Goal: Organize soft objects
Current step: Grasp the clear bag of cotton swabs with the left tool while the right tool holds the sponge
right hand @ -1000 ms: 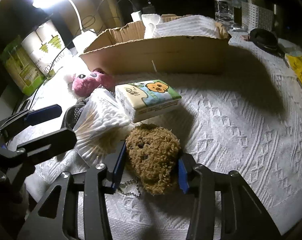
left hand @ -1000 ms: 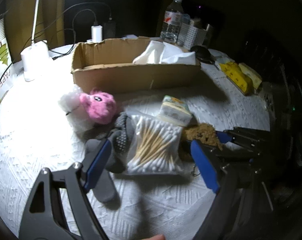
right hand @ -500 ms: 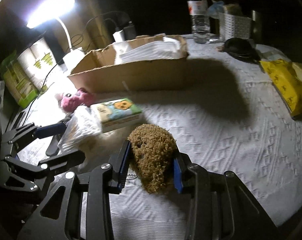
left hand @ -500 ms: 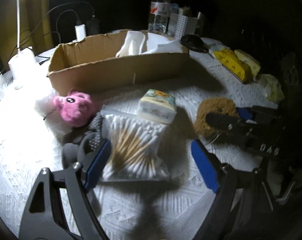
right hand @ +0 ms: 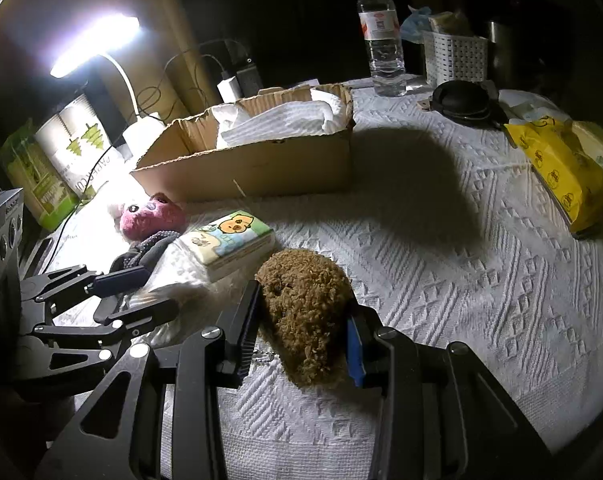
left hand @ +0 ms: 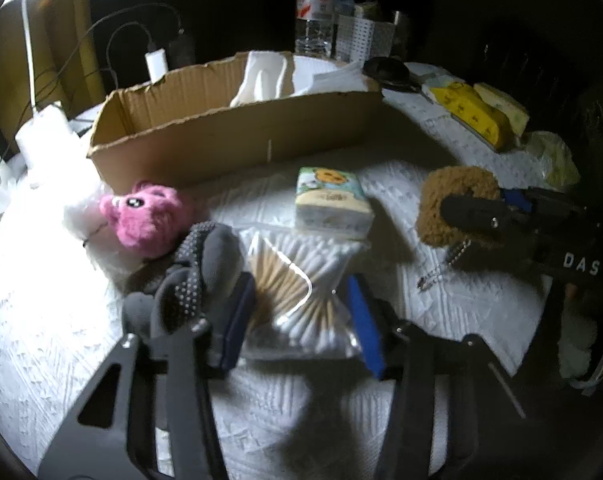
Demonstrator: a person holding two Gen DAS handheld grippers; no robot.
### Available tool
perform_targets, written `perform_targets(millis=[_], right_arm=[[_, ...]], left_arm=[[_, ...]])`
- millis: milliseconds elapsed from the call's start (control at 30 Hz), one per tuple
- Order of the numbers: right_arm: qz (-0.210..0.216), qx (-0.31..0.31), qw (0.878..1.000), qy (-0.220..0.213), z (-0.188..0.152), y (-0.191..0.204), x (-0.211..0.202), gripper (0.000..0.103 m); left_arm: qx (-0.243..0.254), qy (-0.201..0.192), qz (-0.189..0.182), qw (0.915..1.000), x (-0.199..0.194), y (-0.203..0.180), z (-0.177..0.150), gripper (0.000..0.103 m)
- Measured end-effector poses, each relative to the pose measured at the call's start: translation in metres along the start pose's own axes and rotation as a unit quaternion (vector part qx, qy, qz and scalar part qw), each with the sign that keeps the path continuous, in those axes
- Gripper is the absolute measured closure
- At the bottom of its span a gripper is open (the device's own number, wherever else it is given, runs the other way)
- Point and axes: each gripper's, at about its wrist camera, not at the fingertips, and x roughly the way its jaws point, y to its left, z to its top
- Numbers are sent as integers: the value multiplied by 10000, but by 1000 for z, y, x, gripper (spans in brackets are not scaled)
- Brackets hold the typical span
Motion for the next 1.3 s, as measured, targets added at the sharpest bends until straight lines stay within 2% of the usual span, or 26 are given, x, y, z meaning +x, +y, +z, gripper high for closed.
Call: perform_targets(millis=[133, 333, 500, 533, 600, 700, 800, 867, 900, 933, 1200, 1300], right_arm=[[-7, 36, 10000, -64, 1, -3, -4, 64], [-59, 95, 9997, -236, 4, -9, -17, 64], [-104, 101, 9993, -355, 7, -12, -27, 64], [-107, 102, 9992, -371, 8, -12, -28, 64], [-116, 97, 9991, -401, 9, -12, -31, 64], [-115, 98, 9990, -431, 10, -12, -33, 64], [-116, 106, 9990, -429, 9, -12, -33, 64], [-108, 117, 9990, -415, 9, -13, -33, 64], [-107, 119, 9990, -406, 9, -13, -32, 64], [-103, 121, 9991, -391, 8, -13, -32, 64], [-101, 189, 9993, -313, 7, -17, -23, 64], [-99, 213, 9993, -278, 7, -19, -20, 64]], left_arm=[[28, -22, 53, 10000, -1, 0, 1, 68], [-60, -140, -46, 9999, -13, 5, 6, 75], [-99, -364, -92, 9992, -33, 8, 12, 75], [-98, -384, -81, 9992, -34, 9, 13, 78], [-117, -368, -87, 9992, -35, 12, 13, 84], [-125, -333, -145, 9993, -37, 14, 13, 84], [-114, -133, -162, 9997, -29, 15, 12, 79], [-161, -53, -75, 9998, -22, 15, 10, 65], [-158, -39, -26, 9999, -19, 16, 9, 48], [-162, -44, -22, 9999, -17, 16, 8, 39], [84, 225, -111, 9997, 5, 6, 5, 37], [178, 251, 20, 9995, 12, 4, 4, 38]])
